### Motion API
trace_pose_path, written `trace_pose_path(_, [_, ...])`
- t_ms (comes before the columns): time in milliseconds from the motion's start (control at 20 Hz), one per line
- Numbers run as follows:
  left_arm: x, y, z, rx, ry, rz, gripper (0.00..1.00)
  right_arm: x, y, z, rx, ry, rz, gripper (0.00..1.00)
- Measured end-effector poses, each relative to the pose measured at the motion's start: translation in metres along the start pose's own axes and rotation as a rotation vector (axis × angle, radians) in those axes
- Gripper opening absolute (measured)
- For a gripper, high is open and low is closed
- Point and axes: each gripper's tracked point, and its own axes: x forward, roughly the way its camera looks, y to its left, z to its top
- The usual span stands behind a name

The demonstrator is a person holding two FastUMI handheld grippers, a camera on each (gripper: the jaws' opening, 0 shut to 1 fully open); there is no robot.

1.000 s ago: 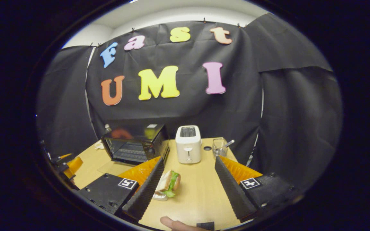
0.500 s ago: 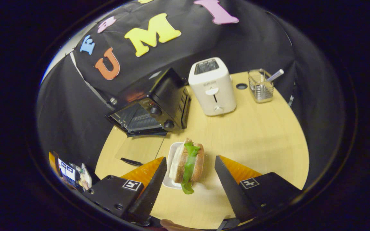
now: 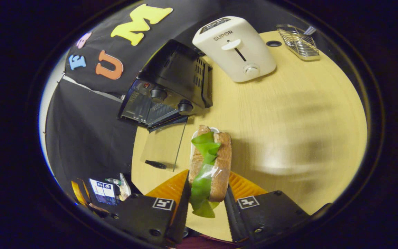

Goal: Open the electric oven with the left hand, put the food in, and close the electric oven.

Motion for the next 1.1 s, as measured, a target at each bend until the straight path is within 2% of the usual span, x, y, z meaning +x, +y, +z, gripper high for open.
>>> trace_pose_path(50, [-0.003, 0.001, 0.001, -0.003, -0.003, -0.005, 0.91, 0.0, 0.0, -0.001, 0.0, -0.008, -0.003, 0.38])
trace_pose_path(100, [-0.007, 0.002, 0.001, -0.006, -0.004, -0.009, 0.91, -0.002, 0.002, -0.002, 0.008, -0.016, -0.006, 0.45])
trace_pose_path(150, [-0.011, 0.004, 0.0, -0.012, -0.007, -0.012, 0.91, -0.004, 0.004, -0.003, 0.012, -0.022, -0.007, 0.32])
trace_pose_path(200, [-0.013, 0.005, -0.001, -0.02, -0.007, -0.018, 0.91, -0.009, 0.008, -0.006, 0.016, -0.033, -0.009, 0.4])
trace_pose_path(250, [-0.016, 0.006, -0.002, -0.027, -0.004, -0.028, 0.91, -0.015, 0.013, -0.007, 0.01, -0.051, -0.012, 0.31])
trace_pose_path(300, [-0.019, 0.008, -0.003, -0.033, -0.006, -0.035, 0.91, -0.023, 0.02, -0.01, 0.003, -0.076, -0.012, 0.31])
trace_pose_path(350, [-0.023, 0.011, -0.003, -0.039, -0.008, -0.041, 0.91, -0.03, 0.028, -0.012, 0.002, -0.104, -0.013, 0.39])
trace_pose_path(650, [-0.038, 0.023, -0.012, -0.093, -0.001, -0.094, 0.91, -0.041, 0.079, -0.047, 0.015, -0.224, 0.019, 0.39])
trace_pose_path(850, [-0.044, 0.045, -0.018, -0.117, 0.005, -0.097, 0.91, -0.021, 0.129, -0.065, 0.077, -0.289, 0.126, 0.39])
trace_pose_path(950, [-0.048, 0.053, -0.02, -0.082, -0.002, -0.101, 0.92, -0.005, 0.149, -0.06, 0.119, -0.348, 0.164, 0.39])
trace_pose_path(1000, [-0.048, 0.058, -0.021, -0.059, -0.011, -0.093, 0.8, 0.006, 0.156, -0.053, 0.141, -0.383, 0.175, 0.39])
trace_pose_path(1100, [-0.048, 0.06, -0.026, -0.035, -0.008, -0.093, 0.8, 0.025, 0.171, -0.035, 0.193, -0.466, 0.209, 0.39])
